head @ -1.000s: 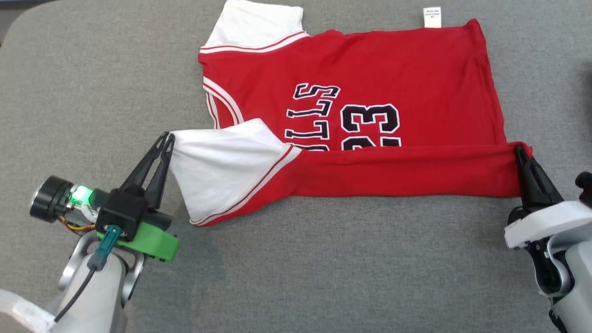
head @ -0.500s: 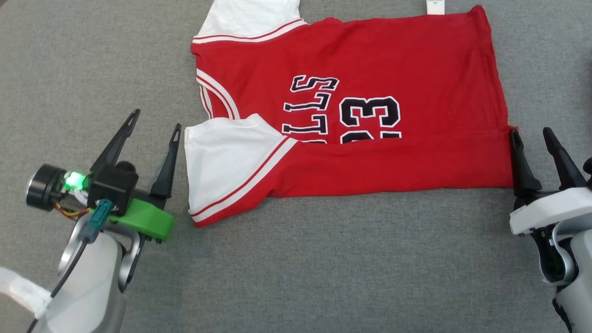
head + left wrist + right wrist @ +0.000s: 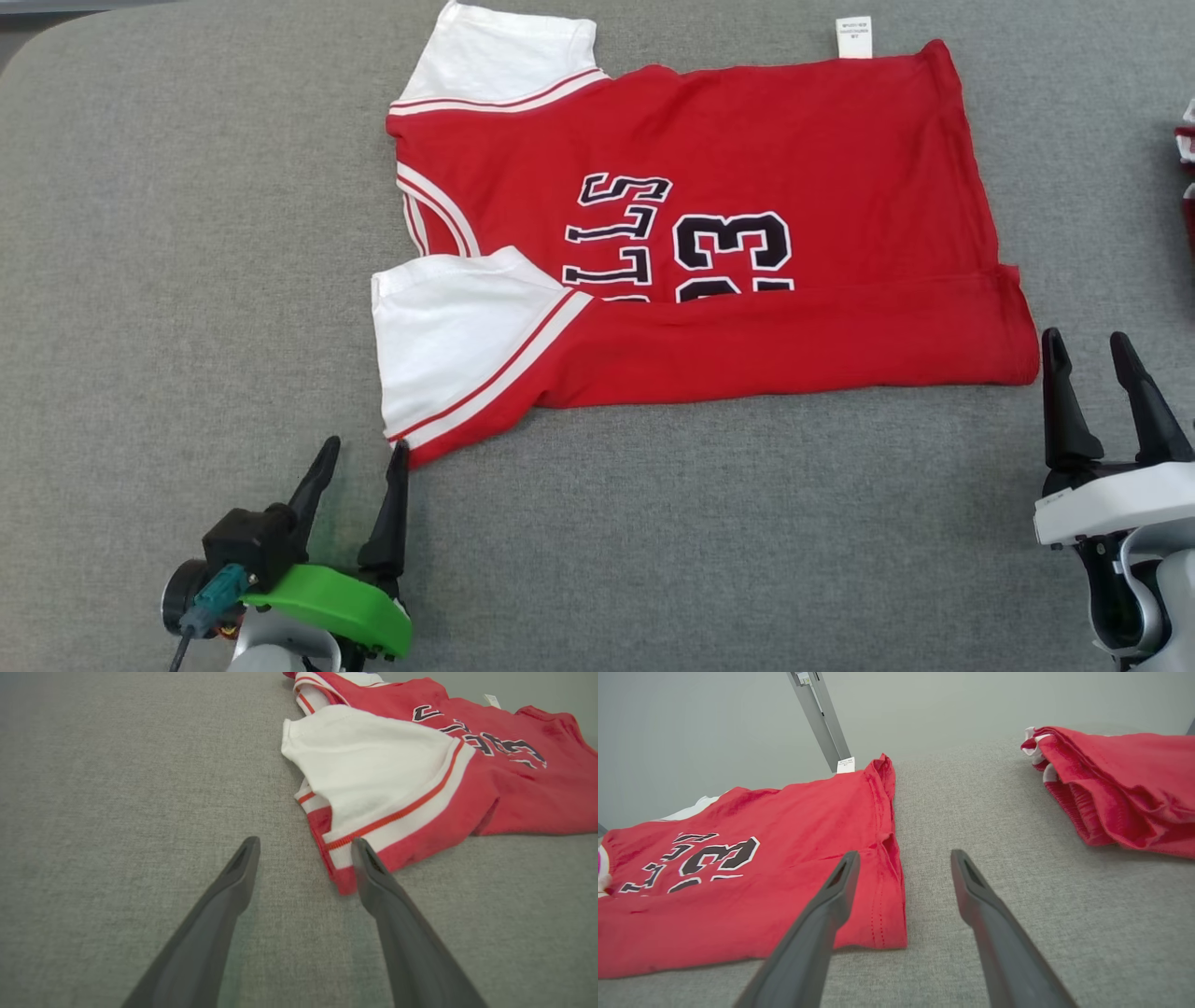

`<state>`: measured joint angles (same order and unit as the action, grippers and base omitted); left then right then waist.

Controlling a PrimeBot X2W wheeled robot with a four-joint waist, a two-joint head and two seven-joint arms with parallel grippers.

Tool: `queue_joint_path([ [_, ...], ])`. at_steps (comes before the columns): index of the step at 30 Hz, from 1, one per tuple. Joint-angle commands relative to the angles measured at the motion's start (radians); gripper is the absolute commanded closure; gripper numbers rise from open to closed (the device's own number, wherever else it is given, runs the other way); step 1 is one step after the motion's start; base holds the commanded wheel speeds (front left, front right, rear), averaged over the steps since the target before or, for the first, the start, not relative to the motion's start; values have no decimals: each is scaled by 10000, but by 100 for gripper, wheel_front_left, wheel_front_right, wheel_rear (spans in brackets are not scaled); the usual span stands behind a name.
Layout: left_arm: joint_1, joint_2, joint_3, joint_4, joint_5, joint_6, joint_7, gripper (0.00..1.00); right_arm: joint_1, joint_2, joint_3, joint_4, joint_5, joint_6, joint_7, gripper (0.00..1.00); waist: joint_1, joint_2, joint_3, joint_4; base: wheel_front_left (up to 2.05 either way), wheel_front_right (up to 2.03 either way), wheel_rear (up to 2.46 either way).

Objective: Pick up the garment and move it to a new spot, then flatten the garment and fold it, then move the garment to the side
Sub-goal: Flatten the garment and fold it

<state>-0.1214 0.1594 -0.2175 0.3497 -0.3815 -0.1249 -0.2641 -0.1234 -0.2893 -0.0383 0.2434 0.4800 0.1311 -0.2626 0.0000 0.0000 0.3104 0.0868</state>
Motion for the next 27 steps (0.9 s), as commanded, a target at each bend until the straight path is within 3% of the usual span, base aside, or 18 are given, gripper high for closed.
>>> queue_joint_path([
  [1,-327,145,-62,157,84,-42,2,0,83,40,48,6,-62,-8,-27,0,0,0,-4,-49,0,0,0],
  [13,-860,192,-813,1780,-321,-48,22,0,16,18,-45,-62,-91,-8,-27,0,0,0,35,-203,0,0,0],
  [14,-910,154,-827,1971,-369,-48,24,4,20,40,-21,-53,-94,-8,-27,0,0,0,32,-190,0,0,0],
  [15,-985,132,-862,2209,-365,-27,38,34,13,58,15,-20,-88,-8,-27,0,0,0,29,-173,0,0,0],
  [16,-1049,103,-949,2328,-393,-26,51,53,4,68,59,29,-77,-8,-27,0,0,0,25,-155,0,0,0],
  [17,-1095,40,-1063,2443,-529,-27,63,81,-21,83,104,85,-50,-8,-27,0,0,0,18,-134,0,0,0],
  [18,-1137,10,-1227,2490,-621,-26,119,100,-43,93,145,140,-14,-8,-27,0,0,0,8,-116,0,0,0],
  [23,-1290,365,-2070,2236,-1205,-28,198,100,-231,65,419,863,318,-8,-27,0,0,0,-40,9,0,0,0],
  [27,-1427,713,-2133,1791,-1345,-27,68,100,-542,48,653,1607,593,-8,-27,0,0,0,-65,92,0,0,0],
])
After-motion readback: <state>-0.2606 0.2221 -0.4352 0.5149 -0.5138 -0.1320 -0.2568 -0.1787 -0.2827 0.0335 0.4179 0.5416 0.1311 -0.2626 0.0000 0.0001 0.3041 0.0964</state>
